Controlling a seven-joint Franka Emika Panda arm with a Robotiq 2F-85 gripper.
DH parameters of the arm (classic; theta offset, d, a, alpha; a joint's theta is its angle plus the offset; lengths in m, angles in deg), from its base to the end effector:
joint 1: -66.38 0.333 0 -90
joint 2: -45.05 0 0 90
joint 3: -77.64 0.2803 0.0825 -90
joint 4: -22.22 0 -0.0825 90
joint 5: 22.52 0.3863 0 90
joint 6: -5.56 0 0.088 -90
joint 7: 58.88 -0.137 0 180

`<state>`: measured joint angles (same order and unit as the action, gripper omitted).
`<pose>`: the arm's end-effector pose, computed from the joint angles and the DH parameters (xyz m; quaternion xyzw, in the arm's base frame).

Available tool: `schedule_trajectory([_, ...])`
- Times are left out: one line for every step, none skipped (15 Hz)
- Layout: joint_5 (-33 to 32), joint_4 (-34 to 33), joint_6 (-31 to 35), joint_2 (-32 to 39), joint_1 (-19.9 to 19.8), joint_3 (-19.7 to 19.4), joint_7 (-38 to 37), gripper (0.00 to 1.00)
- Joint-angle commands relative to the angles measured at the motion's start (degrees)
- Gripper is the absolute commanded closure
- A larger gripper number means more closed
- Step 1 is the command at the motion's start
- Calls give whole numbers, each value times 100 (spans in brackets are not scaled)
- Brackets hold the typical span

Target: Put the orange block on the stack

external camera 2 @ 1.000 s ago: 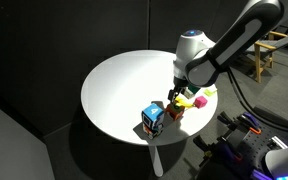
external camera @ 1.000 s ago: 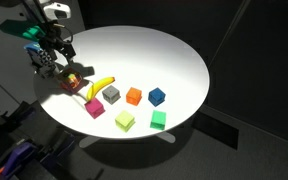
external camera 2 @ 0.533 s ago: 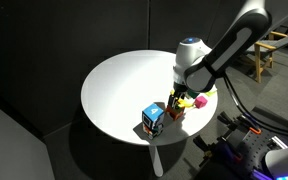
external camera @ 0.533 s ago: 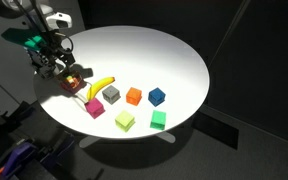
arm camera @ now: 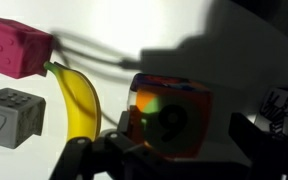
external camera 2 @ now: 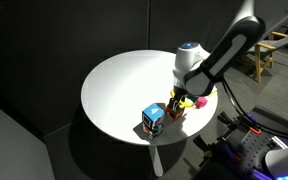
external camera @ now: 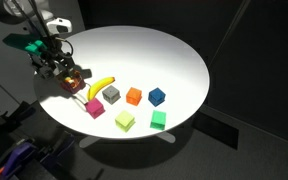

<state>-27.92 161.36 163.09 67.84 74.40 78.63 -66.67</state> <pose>0.4537 0.0758 0.0745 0.9977 0.0543 -0.0359 0.0184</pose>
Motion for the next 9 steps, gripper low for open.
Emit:
schedule_trajectory([18, -41, 103, 40, -23, -106, -28, 0])
schedule_trajectory([28, -34, 133, 45, -38, -121, -15, 0])
schedule_trajectory([46, -38, 141, 60, -61, -121, 14, 0])
schedule_trajectory([41, -41, 156, 73, -62, -131, 17, 0])
schedule_trajectory([40, -50, 161, 95, -66, -126, 32, 0])
schedule_trajectory([46, -59, 160, 112, -69, -117, 41, 0])
schedule_trajectory([43, -68, 157, 134, -62, -113, 40, 0])
schedule_trajectory([41, -71, 161, 156, -58, -112, 42, 0])
schedule_trajectory([47, -79, 164, 189, -61, -108, 47, 0])
